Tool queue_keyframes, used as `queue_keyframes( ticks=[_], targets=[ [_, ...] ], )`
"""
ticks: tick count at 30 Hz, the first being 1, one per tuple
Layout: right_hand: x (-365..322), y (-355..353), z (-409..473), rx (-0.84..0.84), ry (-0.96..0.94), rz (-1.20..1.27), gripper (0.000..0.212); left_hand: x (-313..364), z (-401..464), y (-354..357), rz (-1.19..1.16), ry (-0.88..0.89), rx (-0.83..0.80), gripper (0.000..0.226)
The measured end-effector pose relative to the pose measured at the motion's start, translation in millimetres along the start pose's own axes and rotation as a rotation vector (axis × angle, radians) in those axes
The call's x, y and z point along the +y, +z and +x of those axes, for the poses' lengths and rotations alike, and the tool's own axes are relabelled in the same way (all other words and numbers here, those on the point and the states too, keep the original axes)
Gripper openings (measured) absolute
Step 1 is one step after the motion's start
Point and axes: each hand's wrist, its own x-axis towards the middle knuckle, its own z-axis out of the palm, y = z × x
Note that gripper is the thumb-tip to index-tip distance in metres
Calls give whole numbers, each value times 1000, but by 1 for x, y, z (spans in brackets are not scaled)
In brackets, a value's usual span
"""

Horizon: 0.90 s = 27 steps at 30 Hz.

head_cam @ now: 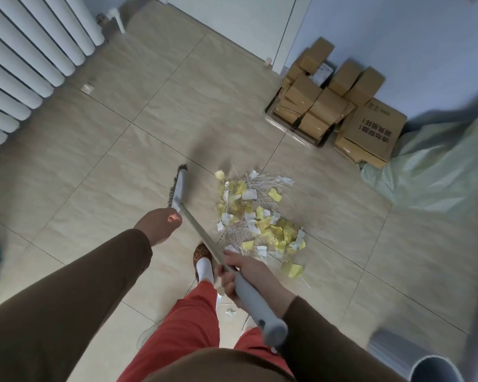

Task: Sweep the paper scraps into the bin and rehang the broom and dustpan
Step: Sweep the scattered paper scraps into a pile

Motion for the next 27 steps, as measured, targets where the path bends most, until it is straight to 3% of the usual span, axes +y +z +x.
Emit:
queue_keyframes(
  ticks=[7, 11, 14, 21, 27],
  targets=[
    [-10, -33, -1, 114, -85, 50, 18, 3, -2, 1, 27, 6, 5, 25],
    [-19, -81, -51, 57, -162, 168, 31, 18, 1, 10, 36, 8, -20, 24],
    [-40, -100, -67, 58, -250, 91, 32, 40, 1, 17, 39, 44, -37, 25],
    [-130, -116, -35, 380, -577, -615, 38, 84, 2, 29, 43, 140, -26, 24],
    [-196, -147, 28, 593, -562, -1214, 41, 106, -5, 52, 48, 166, 5, 22]
  ],
)
